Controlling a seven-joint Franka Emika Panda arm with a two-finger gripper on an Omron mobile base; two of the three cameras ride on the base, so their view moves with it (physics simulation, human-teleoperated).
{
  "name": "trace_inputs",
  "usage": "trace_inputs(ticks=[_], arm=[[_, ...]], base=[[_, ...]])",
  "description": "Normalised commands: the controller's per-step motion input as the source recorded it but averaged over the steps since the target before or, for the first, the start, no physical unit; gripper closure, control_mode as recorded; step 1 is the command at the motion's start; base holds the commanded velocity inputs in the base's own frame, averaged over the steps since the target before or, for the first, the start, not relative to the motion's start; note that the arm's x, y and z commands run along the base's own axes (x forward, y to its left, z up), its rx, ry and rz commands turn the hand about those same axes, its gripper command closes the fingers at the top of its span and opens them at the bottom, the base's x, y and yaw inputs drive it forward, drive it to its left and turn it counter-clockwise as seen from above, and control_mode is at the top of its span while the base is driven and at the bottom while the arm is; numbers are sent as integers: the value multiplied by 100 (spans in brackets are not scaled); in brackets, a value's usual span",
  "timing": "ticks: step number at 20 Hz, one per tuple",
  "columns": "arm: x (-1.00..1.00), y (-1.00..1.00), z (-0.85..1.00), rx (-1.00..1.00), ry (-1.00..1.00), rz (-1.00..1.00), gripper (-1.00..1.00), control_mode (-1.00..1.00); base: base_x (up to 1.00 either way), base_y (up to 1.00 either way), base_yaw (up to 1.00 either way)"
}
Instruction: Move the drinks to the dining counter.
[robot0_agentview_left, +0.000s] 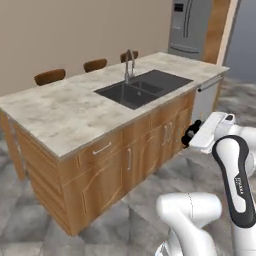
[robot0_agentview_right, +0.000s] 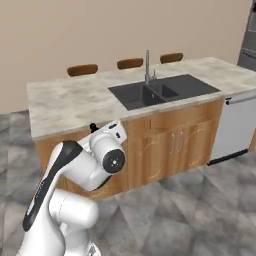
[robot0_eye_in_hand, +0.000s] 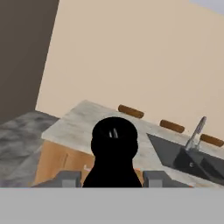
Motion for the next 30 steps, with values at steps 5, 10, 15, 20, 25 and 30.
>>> trace_inputs(ticks=[5, 10, 15, 20, 25, 30], arm=[[0, 0, 0, 0, 0, 0, 100, 100], [0, 0, 0, 0, 0, 0, 100, 100], [0, 0, 0, 0, 0, 0, 100, 100], [0, 0, 0, 0, 0, 0, 100, 100], [0, 0, 0, 0, 0, 0, 100, 100], [0, 0, 0, 0, 0, 0, 100, 100]], base=[[27, -2, 79], [34, -18, 64], [47, -57, 20], [94, -77, 19], [98, -61, 14], [87, -32, 7]])
